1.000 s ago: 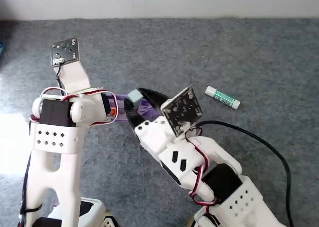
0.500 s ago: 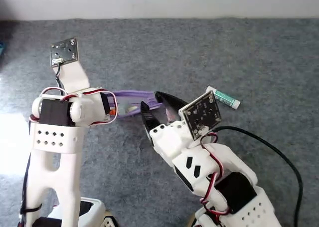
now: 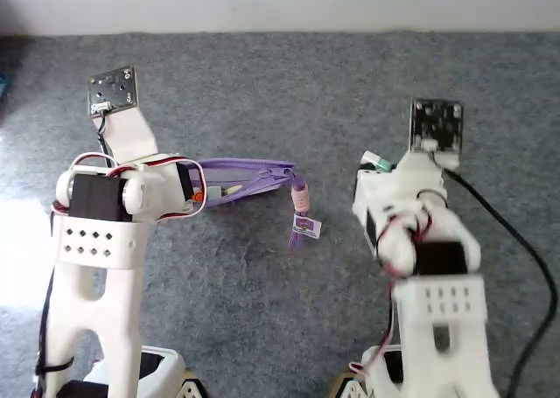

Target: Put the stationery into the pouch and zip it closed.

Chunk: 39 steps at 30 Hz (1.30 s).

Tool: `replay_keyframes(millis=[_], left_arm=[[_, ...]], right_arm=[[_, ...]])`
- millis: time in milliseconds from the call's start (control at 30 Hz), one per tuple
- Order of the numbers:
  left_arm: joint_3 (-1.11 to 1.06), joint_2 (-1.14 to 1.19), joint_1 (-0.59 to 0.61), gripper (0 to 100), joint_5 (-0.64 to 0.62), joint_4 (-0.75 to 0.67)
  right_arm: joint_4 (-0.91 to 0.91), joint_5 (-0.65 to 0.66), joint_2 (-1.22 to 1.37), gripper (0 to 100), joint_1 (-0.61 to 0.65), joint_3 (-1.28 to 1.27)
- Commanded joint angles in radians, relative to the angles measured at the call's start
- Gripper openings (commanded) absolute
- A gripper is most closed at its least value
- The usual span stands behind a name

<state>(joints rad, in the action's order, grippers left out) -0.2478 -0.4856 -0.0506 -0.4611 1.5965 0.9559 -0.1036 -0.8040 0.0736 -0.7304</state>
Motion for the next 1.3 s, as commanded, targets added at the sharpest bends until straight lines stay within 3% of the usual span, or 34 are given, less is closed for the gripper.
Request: replay_keyframes(millis=[0, 267, 700, 1200, 1267], left_arm=[[0.036, 0.002, -0.006, 1, -0.012, -0.023], [0.036, 0.002, -0.006, 1, -0.012, -0.021], [0.036, 0.002, -0.006, 1, -0.012, -0.021], [0.036, 0.002, -0.006, 1, -0.012, -0.021], [0.036, 0.002, -0.006, 1, -0.012, -0.021]], right_arm=[[0.016, 0.08, 0.22, 13.0, -0.062, 0.14], [0.245, 0.247, 0.702, 27.4, -0.076, 0.572], [0.404, 0.477, 1.36, 27.8, -0.073, 1.312], [0.559, 0.549, 1.724, 27.6, -0.035, 1.605], [0.585, 0.549, 1.744, 23.5, -0.035, 1.61]])
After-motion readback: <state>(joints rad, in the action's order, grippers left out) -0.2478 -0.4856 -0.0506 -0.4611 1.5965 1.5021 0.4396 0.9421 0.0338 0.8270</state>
